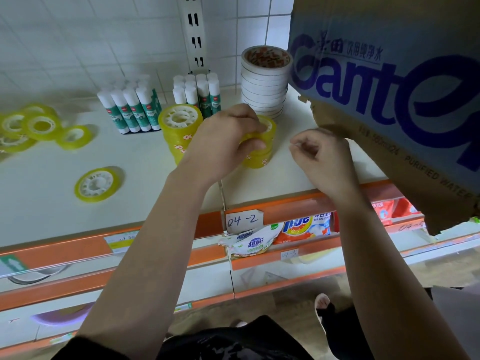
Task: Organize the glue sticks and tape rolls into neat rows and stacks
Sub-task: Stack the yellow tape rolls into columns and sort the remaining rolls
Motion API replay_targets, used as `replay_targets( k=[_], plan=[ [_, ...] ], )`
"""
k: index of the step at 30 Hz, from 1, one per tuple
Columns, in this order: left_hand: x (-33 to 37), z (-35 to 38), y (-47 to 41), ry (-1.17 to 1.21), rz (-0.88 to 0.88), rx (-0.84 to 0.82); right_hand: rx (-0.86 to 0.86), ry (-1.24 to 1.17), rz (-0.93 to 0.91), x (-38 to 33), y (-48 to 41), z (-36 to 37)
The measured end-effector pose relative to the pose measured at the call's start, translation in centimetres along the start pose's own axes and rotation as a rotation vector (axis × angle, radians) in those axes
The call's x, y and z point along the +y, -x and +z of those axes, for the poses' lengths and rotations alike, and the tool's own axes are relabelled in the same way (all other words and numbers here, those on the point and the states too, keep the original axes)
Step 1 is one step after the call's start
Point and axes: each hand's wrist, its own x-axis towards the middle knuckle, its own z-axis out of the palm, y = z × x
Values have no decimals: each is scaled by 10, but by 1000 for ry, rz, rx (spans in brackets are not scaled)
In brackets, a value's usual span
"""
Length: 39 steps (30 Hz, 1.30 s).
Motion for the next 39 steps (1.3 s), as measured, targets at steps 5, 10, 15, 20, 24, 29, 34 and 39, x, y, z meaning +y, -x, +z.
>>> replay_targets(
  k=[5,10,15,20,24,29,34,39],
  plan=[
    [0,1,-2,-67,-36,-7,0,-4,10,0,0,1],
    [3,2,-5,-88,-51,-30,-7,9,12,1,0,0],
    [3,0,-4,-63,-48,-46,-13,12,13,0,0,0],
    [4,-4,-3,-47,-56,-69,-7,1,26,-1,0,1],
    [4,-7,-3,-50,-65,-77,-5,-26,39,-1,0,1],
    [4,-2,-2,-53,-80,-51,-18,-27,42,-1,0,0],
    [3,0,-2,-63,-62,-29,-17,-43,58,-1,0,0],
    [5,-2,0,-51,-26,-2,-8,-41,54,-3,0,-1]
  ],
)
